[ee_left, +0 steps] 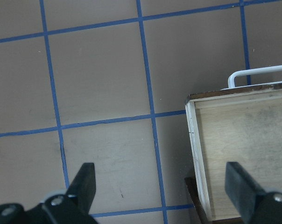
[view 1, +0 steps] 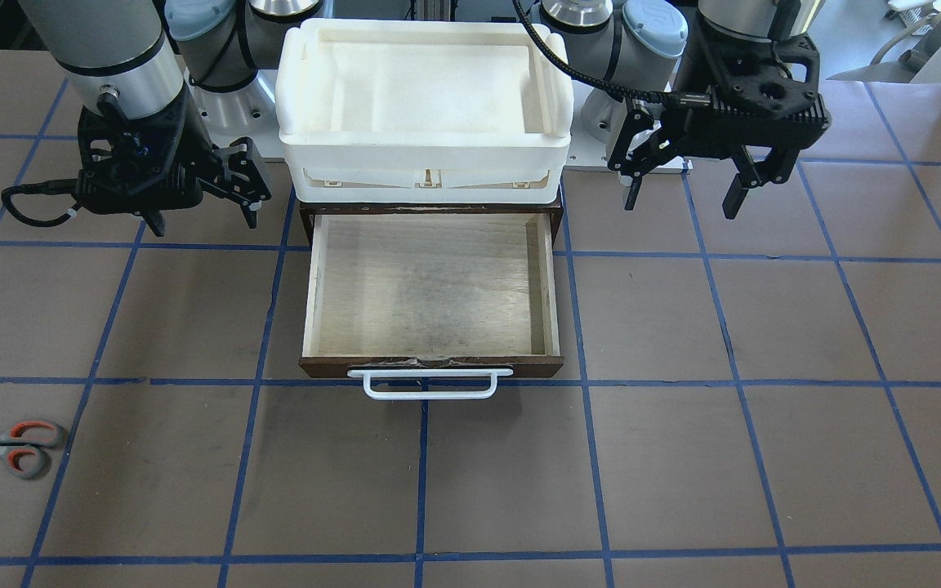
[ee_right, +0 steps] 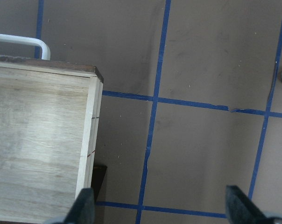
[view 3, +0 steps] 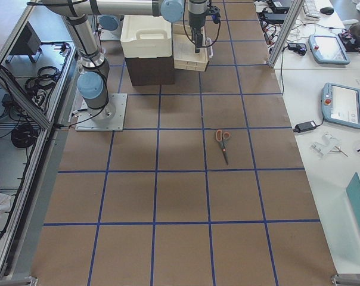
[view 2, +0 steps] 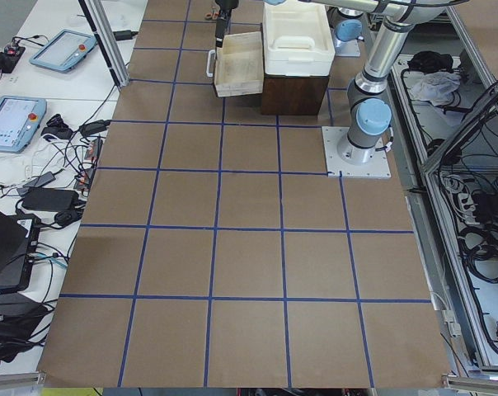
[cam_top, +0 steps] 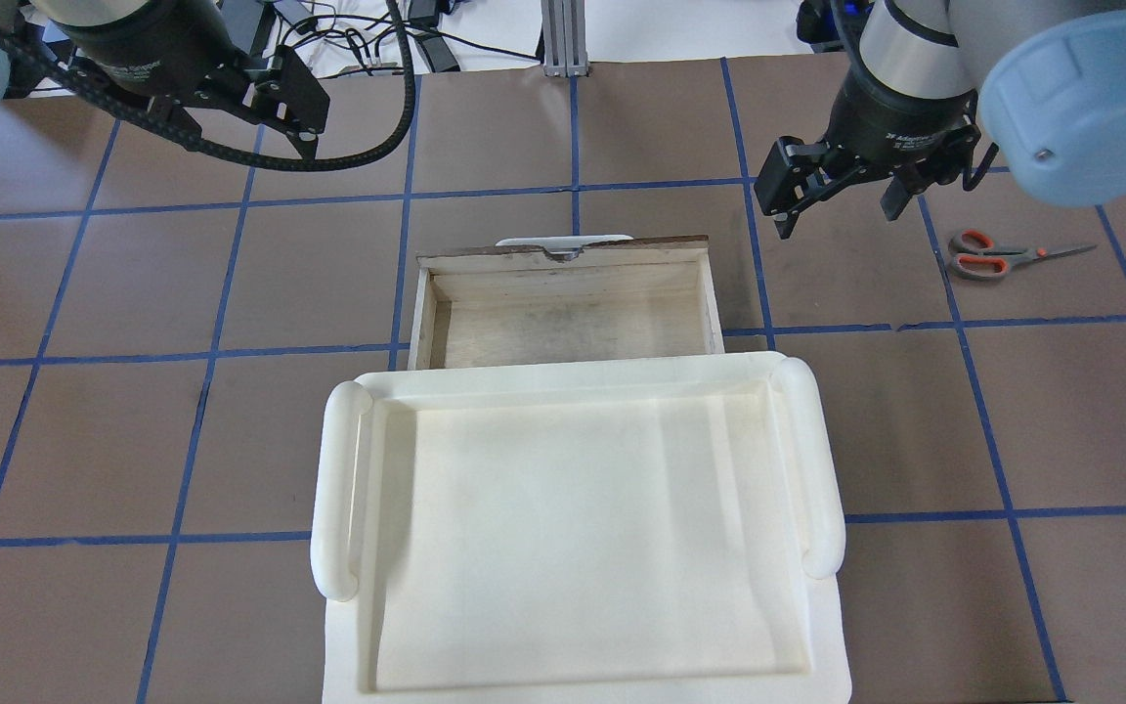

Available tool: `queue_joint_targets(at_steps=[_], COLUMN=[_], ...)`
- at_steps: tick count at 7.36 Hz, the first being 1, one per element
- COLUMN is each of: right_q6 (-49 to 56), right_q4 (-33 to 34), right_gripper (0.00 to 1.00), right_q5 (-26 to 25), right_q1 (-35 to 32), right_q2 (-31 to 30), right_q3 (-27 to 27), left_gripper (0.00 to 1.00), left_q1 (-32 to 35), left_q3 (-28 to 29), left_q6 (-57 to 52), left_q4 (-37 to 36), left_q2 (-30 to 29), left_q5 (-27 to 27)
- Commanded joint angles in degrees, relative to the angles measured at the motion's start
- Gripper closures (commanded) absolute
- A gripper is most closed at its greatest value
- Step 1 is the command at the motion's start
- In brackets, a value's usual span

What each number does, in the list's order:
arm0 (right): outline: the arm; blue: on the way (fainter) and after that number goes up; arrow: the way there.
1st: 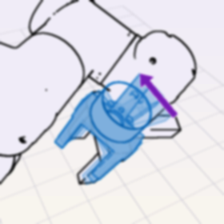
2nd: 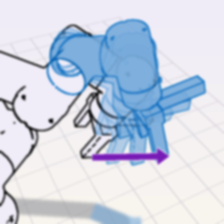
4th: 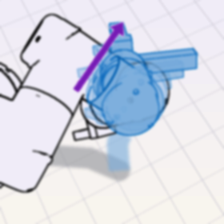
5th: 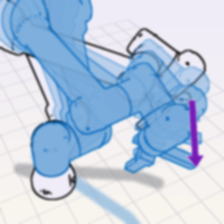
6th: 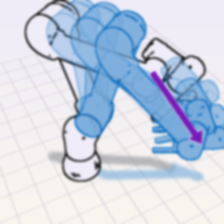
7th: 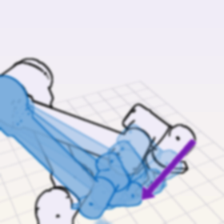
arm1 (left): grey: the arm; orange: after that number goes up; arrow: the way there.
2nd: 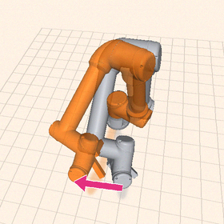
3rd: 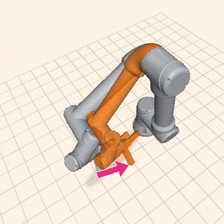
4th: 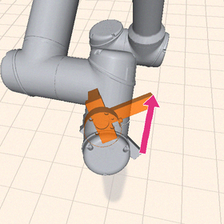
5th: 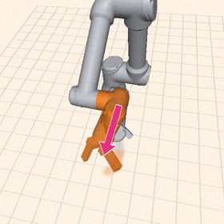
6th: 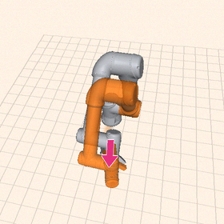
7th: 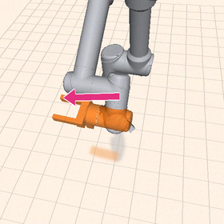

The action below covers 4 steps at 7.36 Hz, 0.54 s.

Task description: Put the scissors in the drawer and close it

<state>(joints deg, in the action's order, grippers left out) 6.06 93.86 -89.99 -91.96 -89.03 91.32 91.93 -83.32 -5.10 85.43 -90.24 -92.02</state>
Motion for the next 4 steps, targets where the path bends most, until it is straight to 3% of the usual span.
queue_joint_targets(at_steps=[1, 4], right_q6=[-0.3, -0.9], right_q4=[-0.2, -0.2], right_gripper=[0.00, 0.00], right_q5=[0.3, 0.1], right_q1=[0.0, -0.4], right_q2=[-0.1, -0.1], right_q3=[0.0, 0.2], left_gripper=[0.00, 0.00], left_q1=[0.0, 0.0], left_q3=[0.0, 0.0], left_q6=[0.0, 0.0], left_q4=[0.0, 0.0], left_q2=[0.0, -0.1], left_q5=[0.0, 0.0])
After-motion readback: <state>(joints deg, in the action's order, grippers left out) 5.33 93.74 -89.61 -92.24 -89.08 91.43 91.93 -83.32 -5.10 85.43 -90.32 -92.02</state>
